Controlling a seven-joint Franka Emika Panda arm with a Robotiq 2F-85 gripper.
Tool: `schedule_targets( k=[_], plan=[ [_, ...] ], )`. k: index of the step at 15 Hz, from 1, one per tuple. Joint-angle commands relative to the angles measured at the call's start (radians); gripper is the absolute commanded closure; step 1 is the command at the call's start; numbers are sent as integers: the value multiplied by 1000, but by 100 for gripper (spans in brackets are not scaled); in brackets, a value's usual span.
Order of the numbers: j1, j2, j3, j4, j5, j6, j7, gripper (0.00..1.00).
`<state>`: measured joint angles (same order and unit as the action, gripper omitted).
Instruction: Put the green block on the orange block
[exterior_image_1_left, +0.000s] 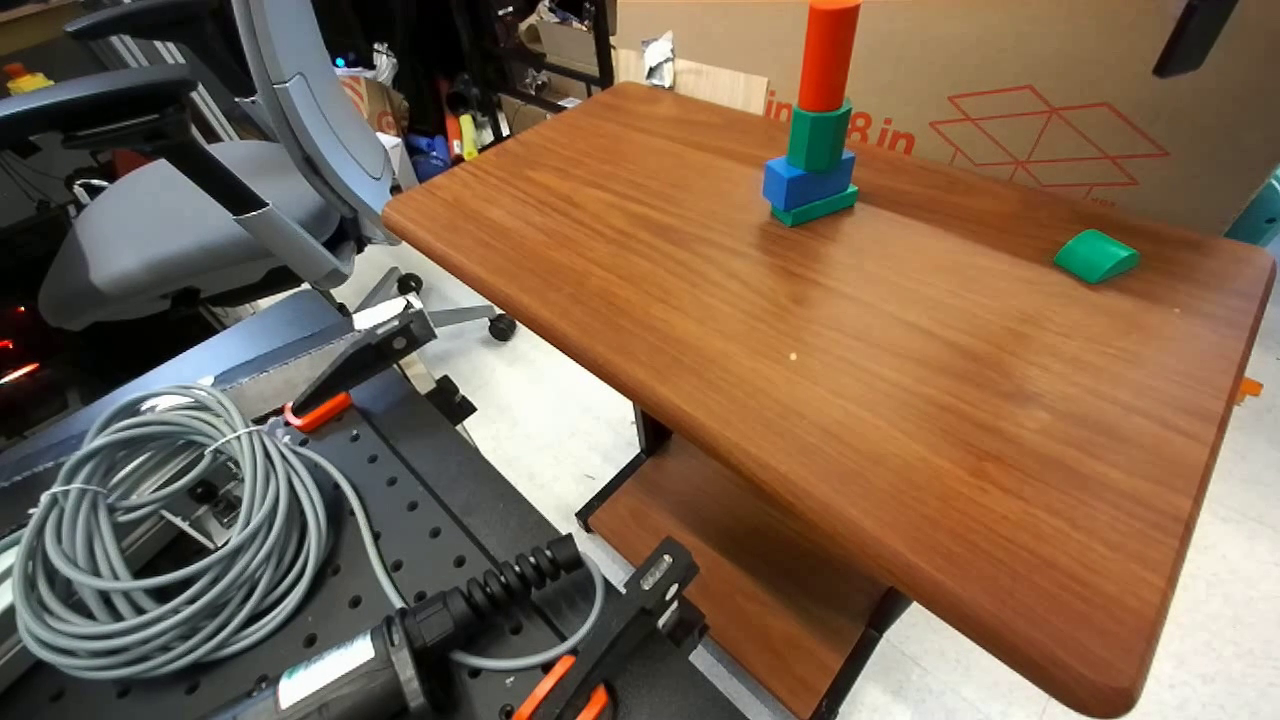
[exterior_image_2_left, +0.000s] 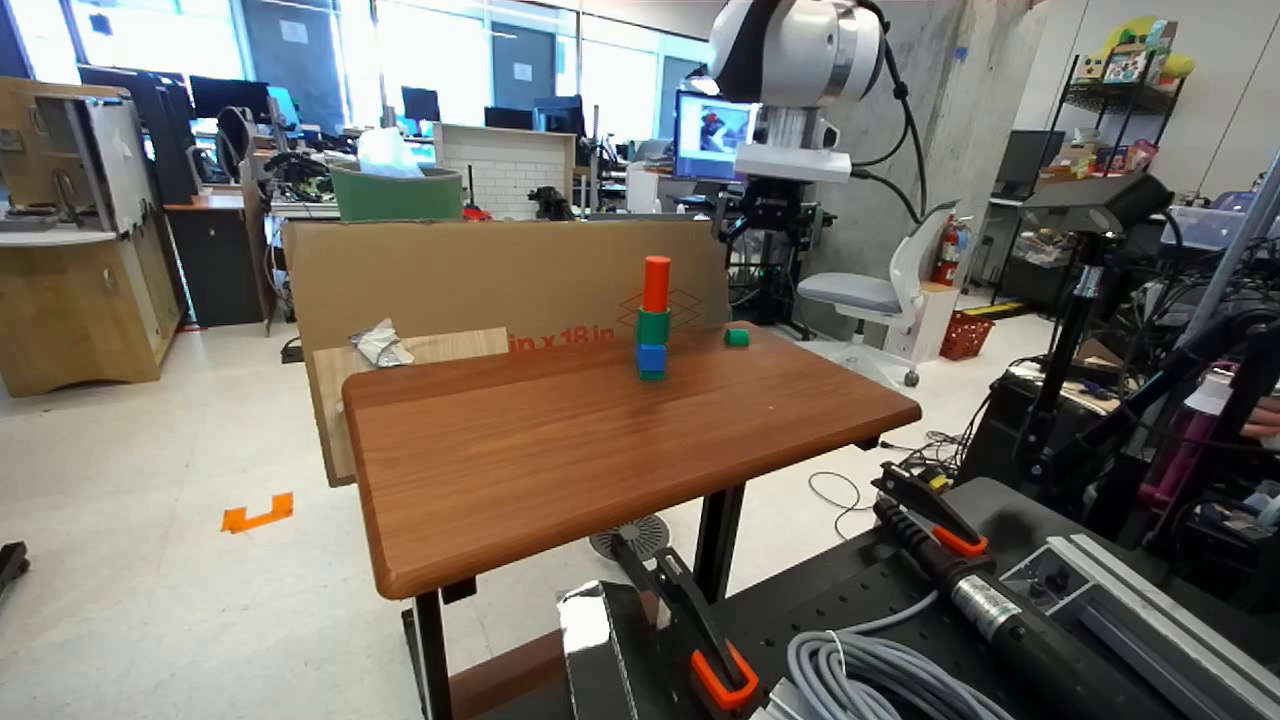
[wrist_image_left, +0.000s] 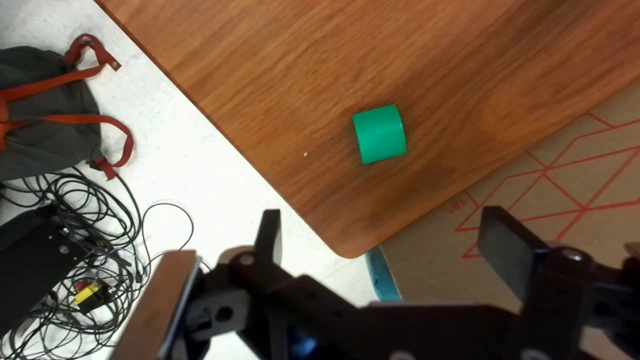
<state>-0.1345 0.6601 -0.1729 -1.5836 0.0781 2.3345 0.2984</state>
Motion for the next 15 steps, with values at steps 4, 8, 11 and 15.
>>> schedule_targets(
  k=[4, 8, 11, 15],
  plan=[
    [9, 96, 4, 114, -62, -42, -36, 0],
    [4, 126, 15, 136, -62, -63, -75, 0],
    [6, 147, 18, 149, -63, -84, -96, 0],
    [12, 179, 13, 164, -80, -92, -114, 0]
  ],
)
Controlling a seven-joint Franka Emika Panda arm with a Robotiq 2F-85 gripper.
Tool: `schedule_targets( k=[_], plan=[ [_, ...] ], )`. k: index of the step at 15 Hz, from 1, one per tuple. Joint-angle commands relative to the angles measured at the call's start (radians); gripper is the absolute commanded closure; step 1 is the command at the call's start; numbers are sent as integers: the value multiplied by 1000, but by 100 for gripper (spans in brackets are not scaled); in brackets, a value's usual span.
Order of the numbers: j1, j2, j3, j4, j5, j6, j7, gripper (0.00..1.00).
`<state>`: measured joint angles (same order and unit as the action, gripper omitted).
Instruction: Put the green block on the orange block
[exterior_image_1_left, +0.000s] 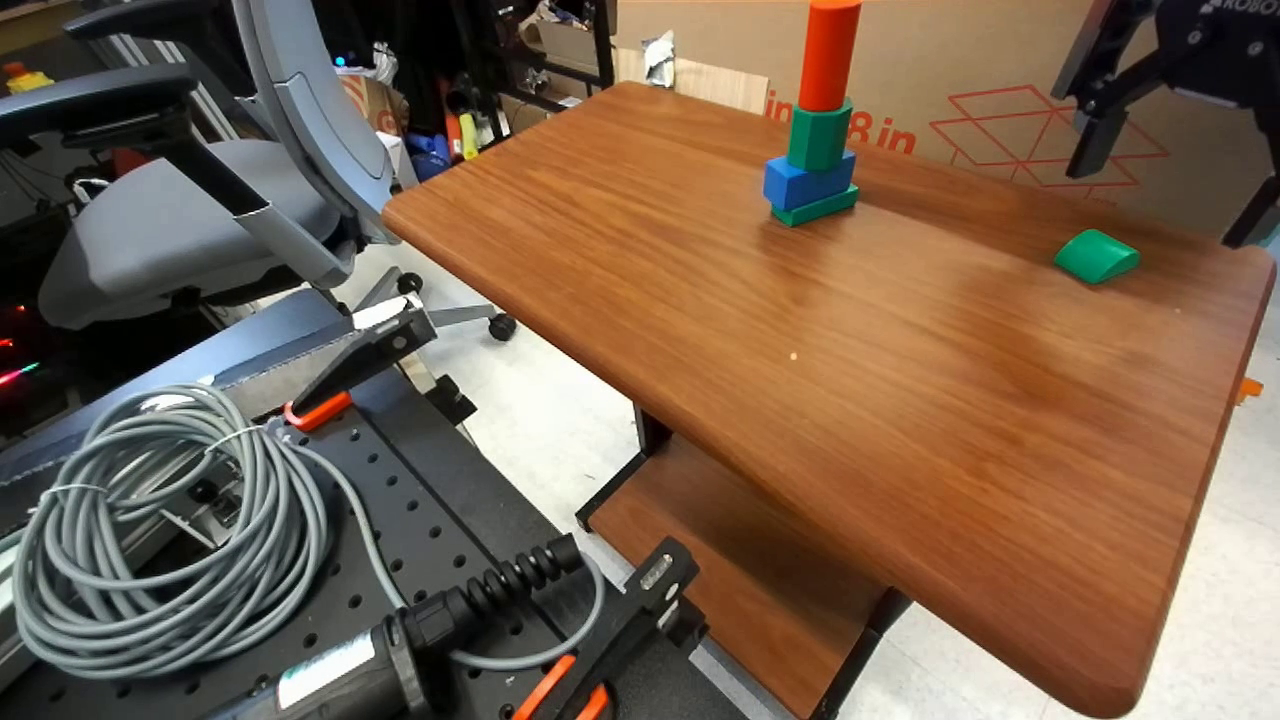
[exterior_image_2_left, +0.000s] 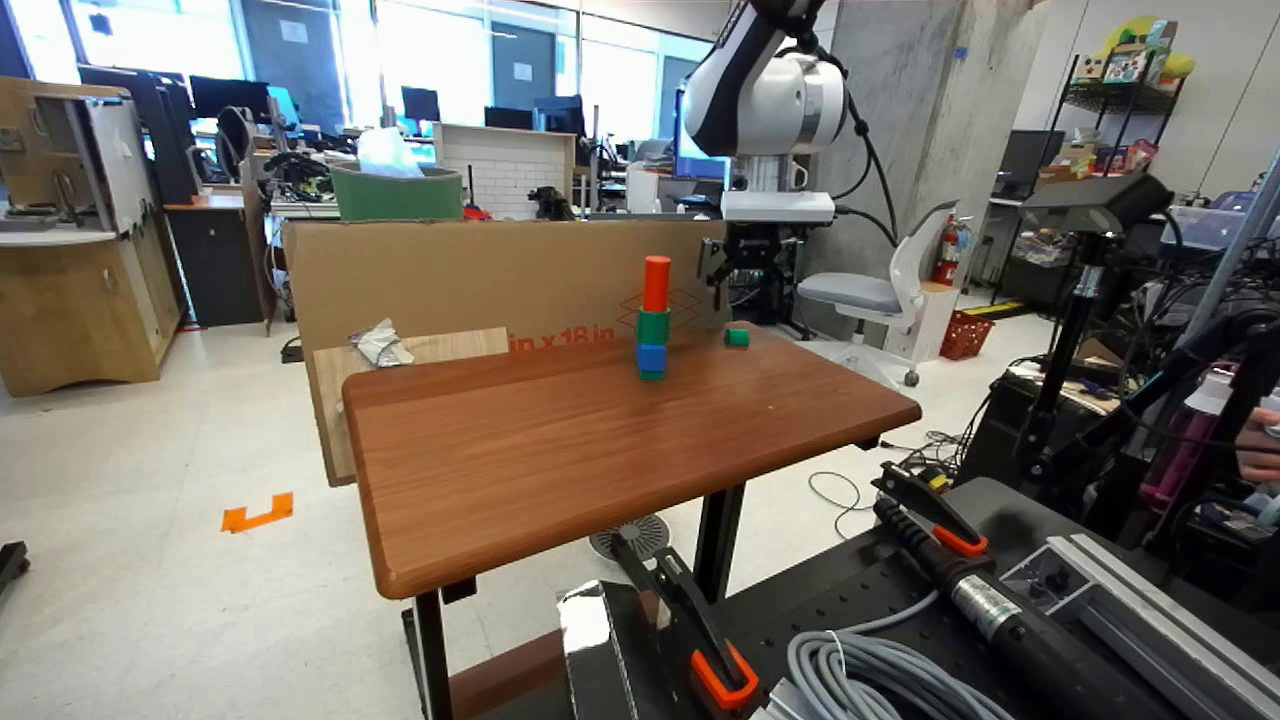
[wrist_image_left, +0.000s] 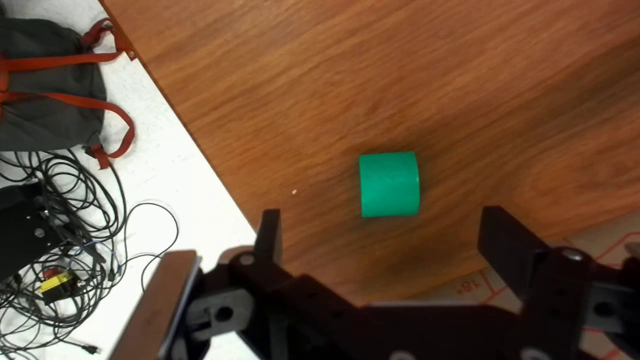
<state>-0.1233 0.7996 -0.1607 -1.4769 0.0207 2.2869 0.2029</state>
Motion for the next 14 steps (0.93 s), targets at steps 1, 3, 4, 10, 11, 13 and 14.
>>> schedule_targets(
  k=[1, 3, 4, 10, 11, 13, 14],
  plan=[
    [1, 48, 1, 64, -25, -52, -22, 0],
    [2, 68, 0, 81, -32, -69, -26, 0],
    [3, 75, -1, 88, -36, -75, -27, 0],
    [6, 126, -10, 156, -67, -102, -25, 30],
    [6, 131, -9, 165, -69, -107, -26, 37],
    [6, 140, -8, 177, -74, -112, -28, 54],
    [6, 143, -9, 180, -75, -112, -28, 61]
  ],
)
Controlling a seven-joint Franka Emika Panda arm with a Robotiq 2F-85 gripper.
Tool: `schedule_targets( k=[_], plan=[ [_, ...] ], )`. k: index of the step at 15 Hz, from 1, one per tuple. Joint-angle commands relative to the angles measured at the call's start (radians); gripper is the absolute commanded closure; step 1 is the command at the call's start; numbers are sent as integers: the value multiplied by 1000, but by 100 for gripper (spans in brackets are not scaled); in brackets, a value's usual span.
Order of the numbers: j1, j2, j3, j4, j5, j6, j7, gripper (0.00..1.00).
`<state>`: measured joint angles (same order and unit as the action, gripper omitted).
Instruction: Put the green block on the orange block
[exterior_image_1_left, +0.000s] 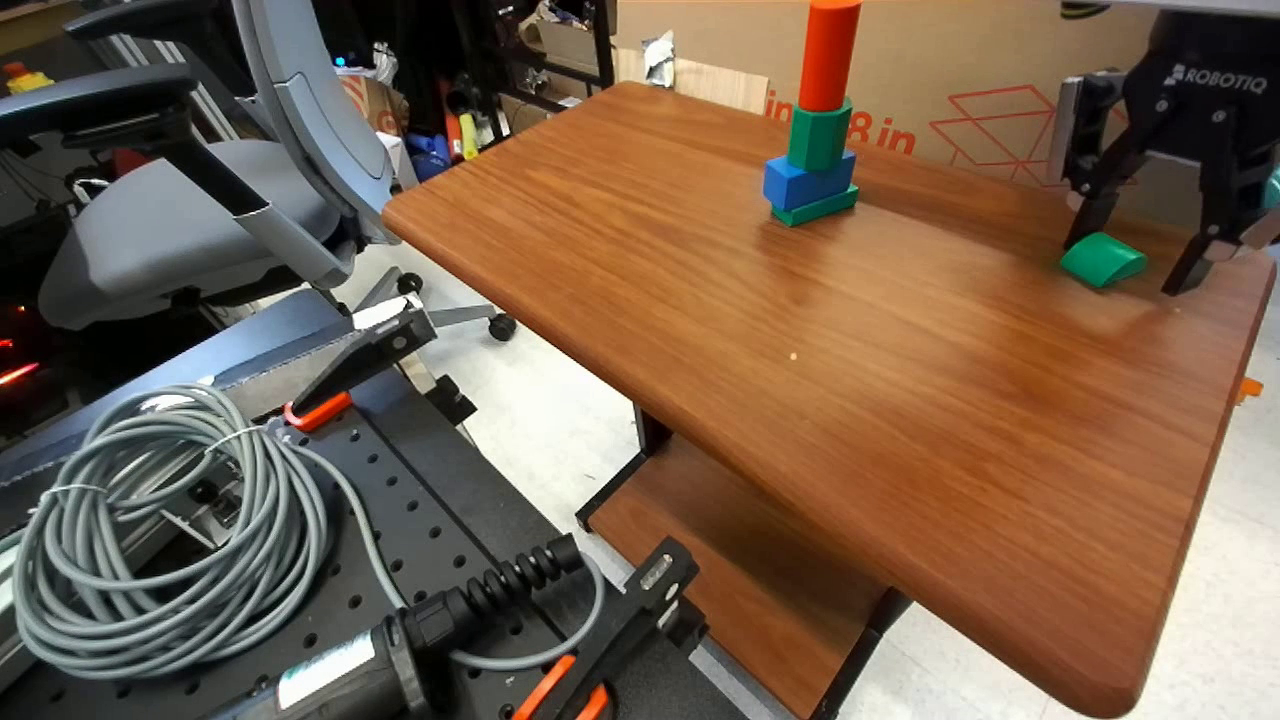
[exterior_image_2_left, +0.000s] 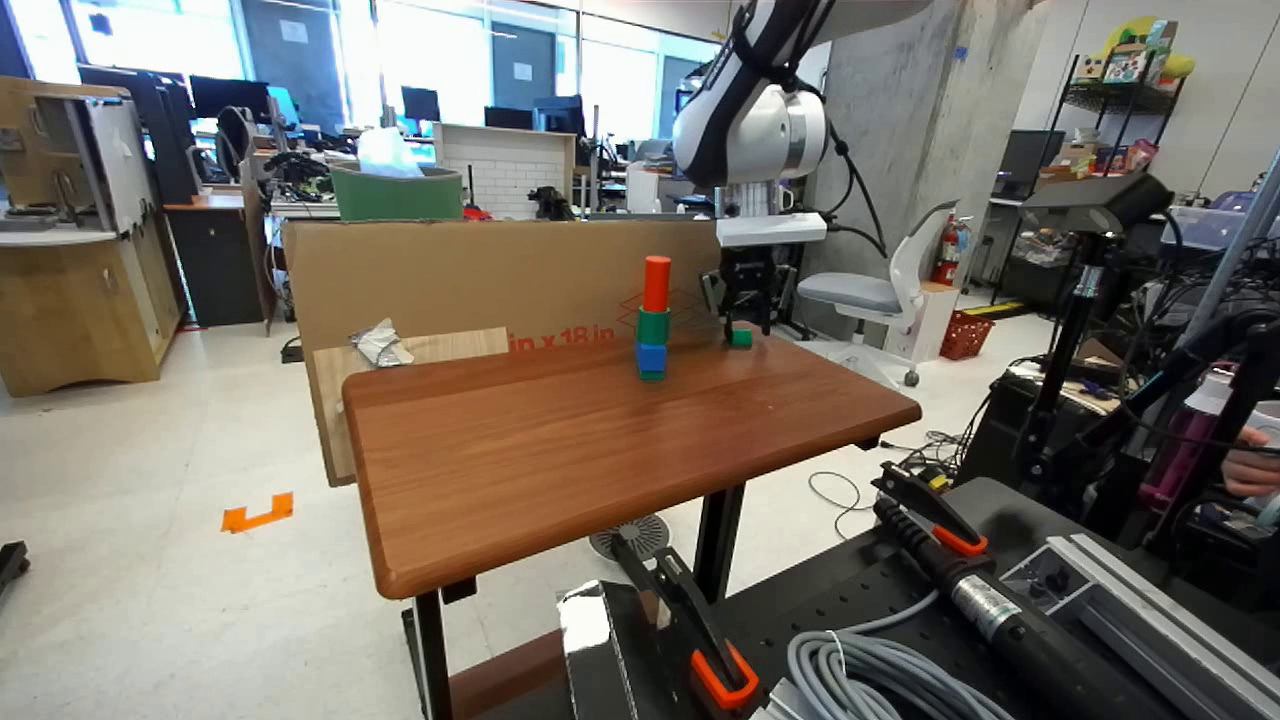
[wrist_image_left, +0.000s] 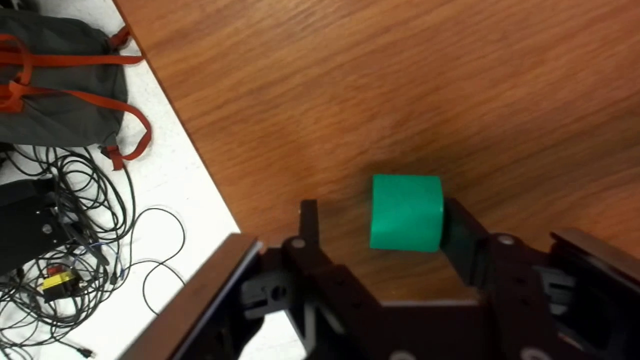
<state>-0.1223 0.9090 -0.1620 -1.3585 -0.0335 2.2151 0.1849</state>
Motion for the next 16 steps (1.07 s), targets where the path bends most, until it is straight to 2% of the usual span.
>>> schedule_targets(
  k=[1, 4, 9, 16],
  plan=[
    [5, 35, -7, 64, -22, -40, -11, 69],
    [-2, 15, 3, 52, -2, -33, -5, 90],
    [-7, -132, 23, -78, 55, 8, 11, 91],
    [27, -372, 27, -298, 69, 87, 59, 91]
  ],
)
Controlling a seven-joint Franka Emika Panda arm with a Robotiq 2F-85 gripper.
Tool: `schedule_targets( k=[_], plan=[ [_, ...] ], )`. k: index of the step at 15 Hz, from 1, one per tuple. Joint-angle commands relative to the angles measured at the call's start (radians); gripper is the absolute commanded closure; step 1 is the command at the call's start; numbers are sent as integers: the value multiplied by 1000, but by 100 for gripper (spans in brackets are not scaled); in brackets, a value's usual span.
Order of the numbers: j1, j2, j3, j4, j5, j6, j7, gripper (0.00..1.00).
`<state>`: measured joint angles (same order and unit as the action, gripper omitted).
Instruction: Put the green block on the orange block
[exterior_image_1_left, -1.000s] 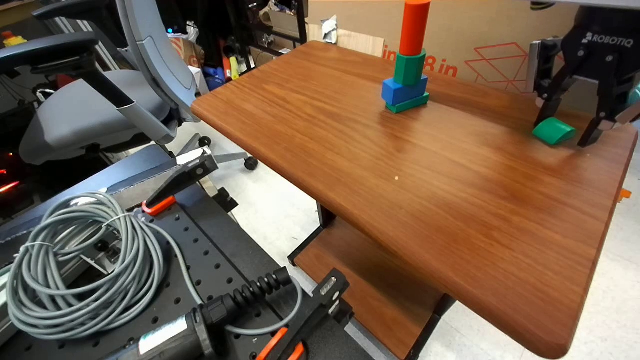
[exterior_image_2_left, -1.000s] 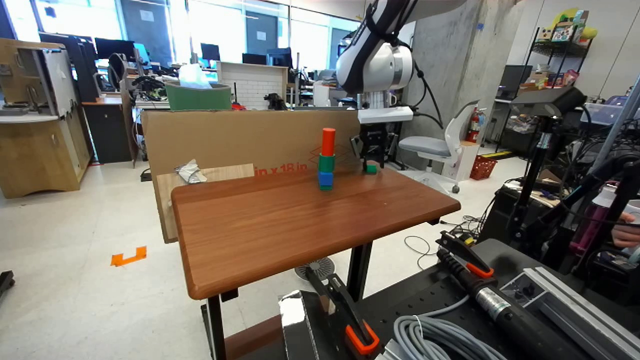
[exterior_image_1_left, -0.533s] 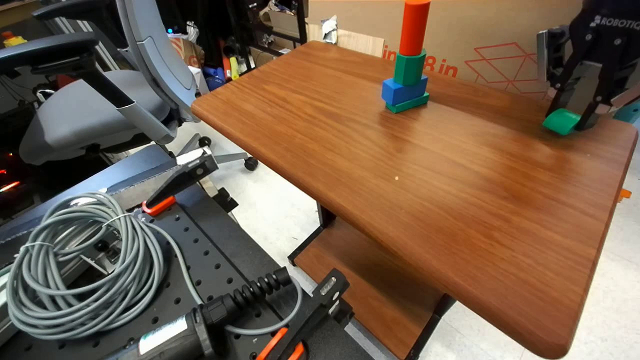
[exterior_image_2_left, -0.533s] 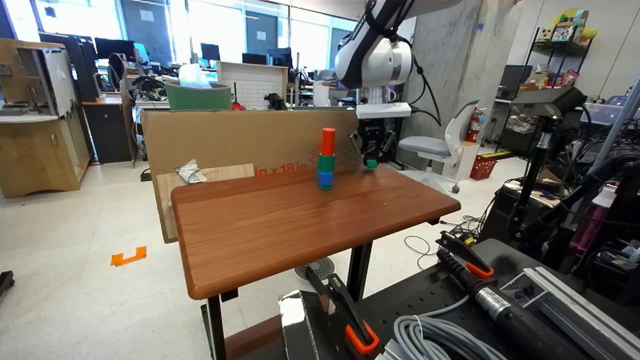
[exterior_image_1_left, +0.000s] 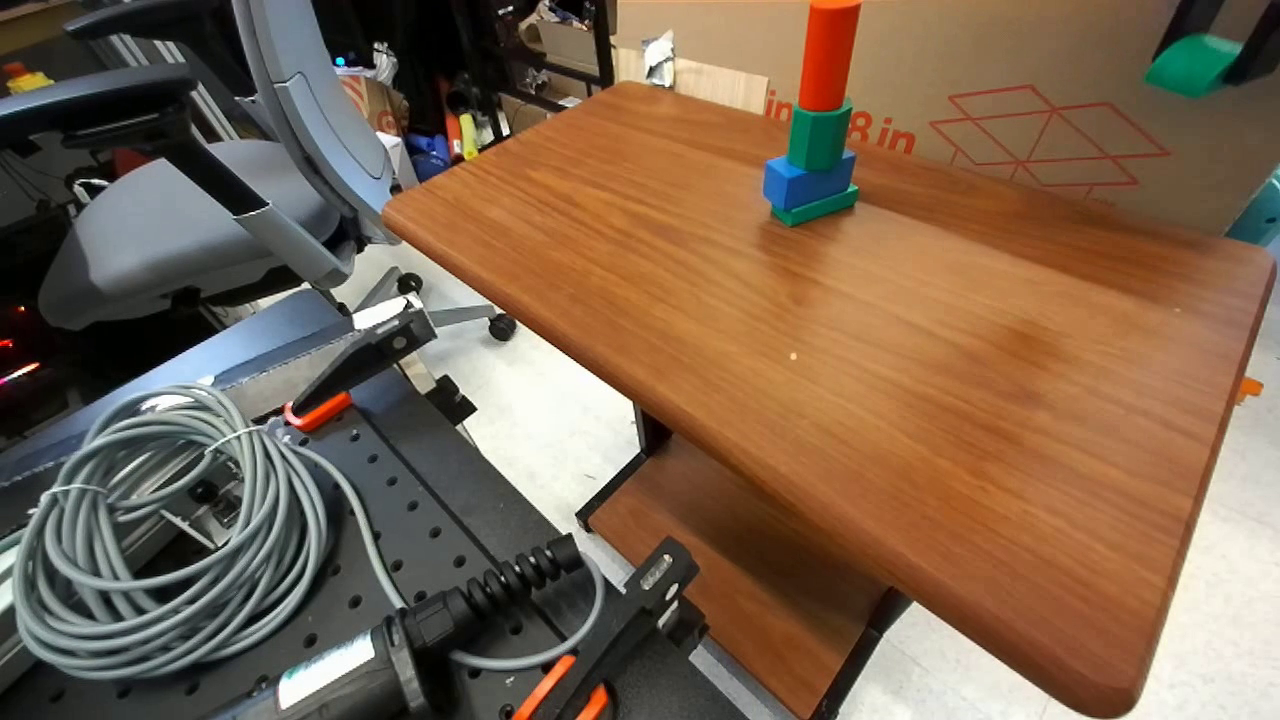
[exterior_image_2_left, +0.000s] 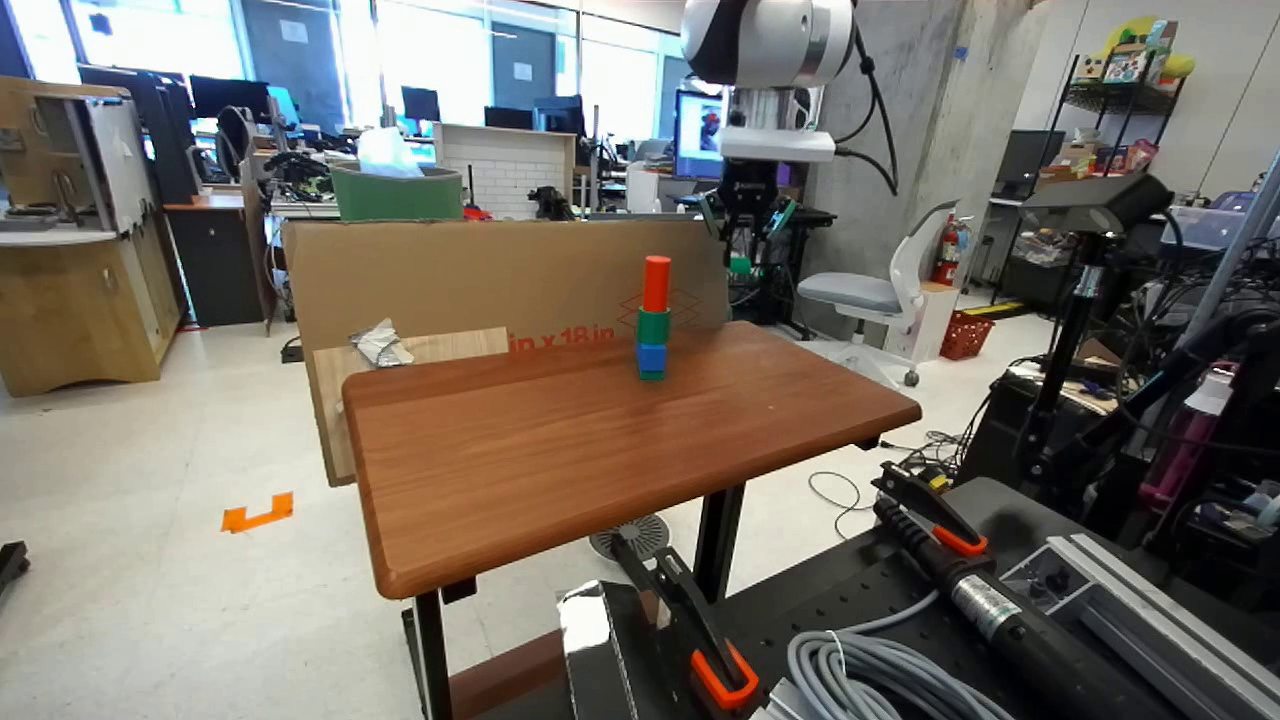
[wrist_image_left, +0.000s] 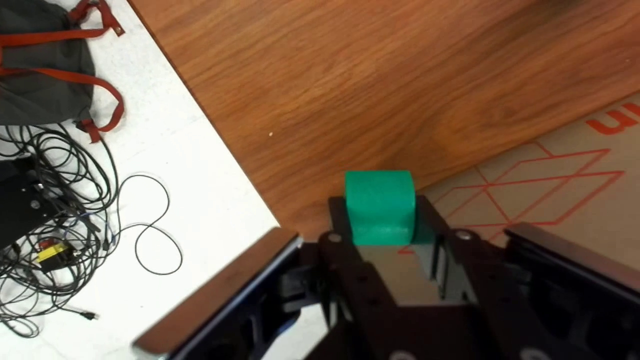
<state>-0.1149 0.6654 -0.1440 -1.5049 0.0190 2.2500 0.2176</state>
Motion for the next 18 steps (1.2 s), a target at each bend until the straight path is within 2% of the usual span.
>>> schedule_targets(
  k=[1, 7, 13, 18],
  plan=[
    [25, -157, 16, -188, 25, 69, 31, 91],
    [91, -269, 60, -376, 41, 173, 76, 91],
    [183, -342, 51, -464, -3, 286, 191, 91],
    [205, -434, 38, -530, -51, 352, 266, 91]
  ],
)
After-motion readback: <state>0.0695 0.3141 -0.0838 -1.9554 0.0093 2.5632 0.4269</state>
